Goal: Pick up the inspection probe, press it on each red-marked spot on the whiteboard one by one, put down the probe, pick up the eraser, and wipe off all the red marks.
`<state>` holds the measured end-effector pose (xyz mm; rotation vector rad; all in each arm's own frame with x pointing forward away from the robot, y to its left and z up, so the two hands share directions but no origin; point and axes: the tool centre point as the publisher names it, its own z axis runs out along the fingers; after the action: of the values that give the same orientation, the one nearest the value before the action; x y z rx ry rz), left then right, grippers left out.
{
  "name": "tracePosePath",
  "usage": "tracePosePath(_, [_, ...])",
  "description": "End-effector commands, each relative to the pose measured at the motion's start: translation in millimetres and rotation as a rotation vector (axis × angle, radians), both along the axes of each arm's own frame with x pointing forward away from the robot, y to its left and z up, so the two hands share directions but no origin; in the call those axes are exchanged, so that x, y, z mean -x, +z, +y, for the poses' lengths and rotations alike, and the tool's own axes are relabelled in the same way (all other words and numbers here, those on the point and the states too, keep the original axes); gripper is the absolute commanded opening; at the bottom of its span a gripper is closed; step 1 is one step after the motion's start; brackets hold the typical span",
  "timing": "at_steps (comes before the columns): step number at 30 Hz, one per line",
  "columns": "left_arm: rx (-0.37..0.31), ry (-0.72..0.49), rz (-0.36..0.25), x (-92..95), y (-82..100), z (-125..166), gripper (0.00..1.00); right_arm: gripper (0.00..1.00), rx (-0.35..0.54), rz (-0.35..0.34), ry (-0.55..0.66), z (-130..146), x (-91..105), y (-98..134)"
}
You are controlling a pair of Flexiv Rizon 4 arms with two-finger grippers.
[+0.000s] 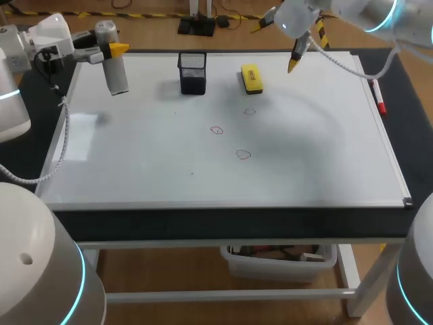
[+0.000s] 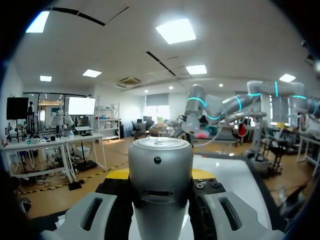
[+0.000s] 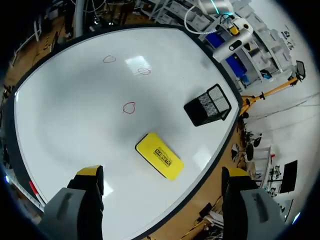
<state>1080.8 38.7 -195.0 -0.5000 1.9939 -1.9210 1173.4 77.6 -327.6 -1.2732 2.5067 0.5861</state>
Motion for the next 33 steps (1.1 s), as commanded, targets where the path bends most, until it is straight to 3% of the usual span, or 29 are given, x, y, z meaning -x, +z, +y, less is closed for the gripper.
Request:
tracePosePath(1, [0.002, 0.0, -0.004, 0.1, -0.1, 0, 0.0, 1.0, 0.201, 0.126, 0.268, 9, -14.3, -20])
tracePosePath(5, [0.002, 0.0, -0.004, 0.1, -0.1, 0, 0.0, 1.0, 0.235, 0.102, 0.384, 13, -8.5, -31])
tracePosePath(13, [0.002, 0.0, -0.004, 0.1, -0.1, 0, 0.0, 1.0, 0.302, -0.045, 0.586, 15, -2.9, -47])
tracePosePath(16, [0.002, 0.0, -0.004, 0.1, -0.1, 0, 0.0, 1.0, 0.317, -0.07, 0.648, 15, -1.0, -52])
tracePosePath(33, [0.002, 0.0, -0.004, 0.1, -0.1, 0, 0.0, 1.0, 0.339, -0.094, 0.727, 34, 4.7, -70])
